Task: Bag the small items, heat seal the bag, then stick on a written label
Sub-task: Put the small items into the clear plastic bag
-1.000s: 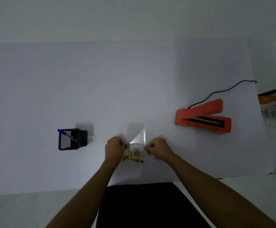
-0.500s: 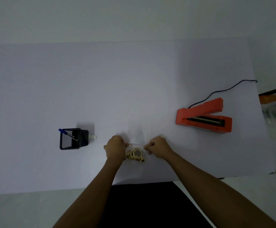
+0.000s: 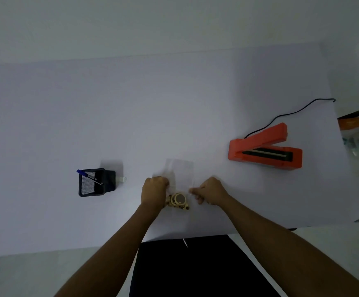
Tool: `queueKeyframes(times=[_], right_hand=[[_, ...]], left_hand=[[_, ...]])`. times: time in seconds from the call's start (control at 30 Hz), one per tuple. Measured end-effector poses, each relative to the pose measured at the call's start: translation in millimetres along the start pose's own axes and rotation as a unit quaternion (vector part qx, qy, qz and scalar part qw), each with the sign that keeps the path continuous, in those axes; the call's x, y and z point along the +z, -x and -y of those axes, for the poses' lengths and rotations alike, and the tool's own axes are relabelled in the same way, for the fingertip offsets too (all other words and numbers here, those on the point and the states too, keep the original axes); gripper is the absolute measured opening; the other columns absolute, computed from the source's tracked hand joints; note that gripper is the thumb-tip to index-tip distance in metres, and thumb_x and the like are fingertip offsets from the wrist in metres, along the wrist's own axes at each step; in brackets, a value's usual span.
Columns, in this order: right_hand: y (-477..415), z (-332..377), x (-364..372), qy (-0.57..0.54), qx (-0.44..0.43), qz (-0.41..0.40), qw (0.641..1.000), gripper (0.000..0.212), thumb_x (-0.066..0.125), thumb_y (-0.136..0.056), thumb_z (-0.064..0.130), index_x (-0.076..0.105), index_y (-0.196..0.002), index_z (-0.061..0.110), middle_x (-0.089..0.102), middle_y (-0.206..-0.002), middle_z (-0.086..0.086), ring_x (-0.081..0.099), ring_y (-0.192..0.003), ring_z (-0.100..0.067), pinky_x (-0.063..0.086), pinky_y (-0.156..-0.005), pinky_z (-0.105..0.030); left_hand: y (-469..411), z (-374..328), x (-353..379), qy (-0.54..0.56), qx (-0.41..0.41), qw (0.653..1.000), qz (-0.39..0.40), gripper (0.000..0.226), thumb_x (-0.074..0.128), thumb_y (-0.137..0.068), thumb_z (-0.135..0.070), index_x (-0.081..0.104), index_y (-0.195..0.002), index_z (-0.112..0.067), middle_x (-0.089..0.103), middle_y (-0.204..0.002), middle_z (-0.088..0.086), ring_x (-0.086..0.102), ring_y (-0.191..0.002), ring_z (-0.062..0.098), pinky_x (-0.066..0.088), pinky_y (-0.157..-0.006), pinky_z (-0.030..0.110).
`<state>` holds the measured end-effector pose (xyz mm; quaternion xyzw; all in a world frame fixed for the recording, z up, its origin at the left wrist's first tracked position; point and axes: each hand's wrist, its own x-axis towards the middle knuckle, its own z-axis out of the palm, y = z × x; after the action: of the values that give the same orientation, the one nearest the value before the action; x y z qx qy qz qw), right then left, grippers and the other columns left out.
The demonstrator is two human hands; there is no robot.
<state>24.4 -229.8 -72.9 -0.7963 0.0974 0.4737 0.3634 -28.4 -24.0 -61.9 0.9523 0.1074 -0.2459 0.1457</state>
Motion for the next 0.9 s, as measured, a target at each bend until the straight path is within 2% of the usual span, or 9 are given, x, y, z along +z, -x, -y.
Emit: queueKeyframes(times=[0.13,0.27,0.37,0.47,0.53,0.6,0.77,0.83,0.9], right_hand=[[2.5,-1.1,-6.0,-0.026,0.010,0.015,1.000,0.043,0.076,-0.084,0.039,0.074,-0.070,-0.002,0.072,-0.062,-0.013,0.046,-0.029,-0.008,0.036,-0.035,-0.017],[2.5,-1.9,-8.7,-0.034,0.005,0.023,0.999,0.041,0.074,-0.087,0.035,0.074,-0.071,-0.004,0.071,-0.060,-0.012,0.045,-0.029,-0.009,0.034,-0.035,-0.017],[2.7,-3.3,-8.1,-0.033,-0.007,0.026,0.999,0.040,0.073,-0.087,0.031,0.073,-0.071,-0.005,0.067,-0.053,-0.008,0.045,-0.028,-0.007,0.034,-0.034,-0.015],[2.6,-5.3,-9.0,-0.041,-0.009,0.032,0.999,0.038,0.071,-0.090,0.030,0.072,-0.069,-0.002,0.067,-0.050,-0.005,0.048,-0.029,-0.006,0.034,-0.034,-0.015],[1.5,-8.0,-10.5,-0.049,-0.008,0.040,0.998,0.037,0.067,-0.092,0.028,0.071,-0.067,0.001,0.067,-0.050,-0.004,0.048,-0.031,-0.009,0.035,-0.036,-0.016],[-0.2,-11.8,-12.8,-0.069,-0.003,0.044,0.997,0.039,0.063,-0.093,0.029,0.072,-0.069,-0.001,0.069,-0.055,-0.010,0.047,-0.035,-0.016,0.036,-0.038,-0.019],[-2.1,-8.1,-12.5,-0.208,0.006,0.020,0.978,0.047,0.054,-0.098,0.035,0.071,-0.075,-0.002,0.070,-0.069,-0.020,0.050,-0.039,-0.020,0.035,-0.042,-0.022],[-2.6,-1.2,-9.9,-0.301,0.004,0.012,0.954,0.047,0.051,-0.100,0.036,0.070,-0.079,-0.001,0.071,-0.073,-0.019,0.058,-0.046,-0.021,0.041,-0.046,-0.025],[-2.0,7.0,-8.9,-0.372,-0.014,0.020,0.928,0.048,0.047,-0.102,0.036,0.071,-0.087,-0.003,0.073,-0.082,-0.021,0.070,-0.063,-0.028,0.054,-0.058,-0.032]], left_hand=[[3.1,-12.4,-9.2,-0.078,0.016,0.996,0.047,0.028,0.058,-0.081,0.003,0.072,-0.096,-0.017,0.073,-0.093,0.004,0.068,-0.084,0.023,0.050,-0.077,0.028],[11.2,-33.0,-13.1,-0.160,0.095,0.978,0.099,0.027,0.050,-0.092,-0.010,0.059,-0.117,-0.016,0.065,-0.113,0.004,0.065,-0.099,0.025,0.045,-0.082,0.033],[25.1,-50.2,-8.2,-0.226,0.136,0.953,0.148,0.034,0.045,-0.097,-0.020,0.054,-0.129,-0.021,0.053,-0.126,0.009,0.057,-0.105,0.033,0.043,-0.082,0.039],[35.6,-64.2,1.2,-0.266,0.124,0.942,0.165,0.046,0.045,-0.096,-0.025,0.041,-0.141,-0.021,0.044,-0.137,0.017,0.048,-0.115,0.045,0.039,-0.086,0.044],[37.6,-69.4,4.5,-0.263,0.084,0.944,0.181,0.058,0.040,-0.099,-0.034,0.024,-0.151,-0.014,0.032,-0.148,0.029,0.036,-0.129,0.053,0.033,-0.100,0.052],[38.4,-71.8,4.4,-0.223,0.044,0.956,0.188,0.064,0.035,-0.101,-0.042,0.012,-0.153,-0.015,0.023,-0.147,0.042,0.031,-0.133,0.054,0.028,-0.108,0.055],[40.8,-69.5,6.6,-0.170,0.045,0.966,0.187,0.059,0.029,-0.099,-0.055,0.012,-0.151,-0.033,0.016,-0.145,0.047,0.027,-0.134,0.054,0.025,-0.109,0.058],[40.6,-70.3,6.7,-0.171,0.040,0.966,0.191,0.062,0.027,-0.097,-0.060,0.011,-0.152,-0.036,0.018,-0.145,0.046,0.028,-0.134,0.053,0.025,-0.109,0.058],[37.9,-72.5,4.7,-0.171,0.039,0.965,0.196,0.067,0.027,-0.094,-0.066,0.008,-0.152,-0.039,0.017,-0.146,0.045,0.026,-0.135,0.053,0.024,-0.109,0.059]])
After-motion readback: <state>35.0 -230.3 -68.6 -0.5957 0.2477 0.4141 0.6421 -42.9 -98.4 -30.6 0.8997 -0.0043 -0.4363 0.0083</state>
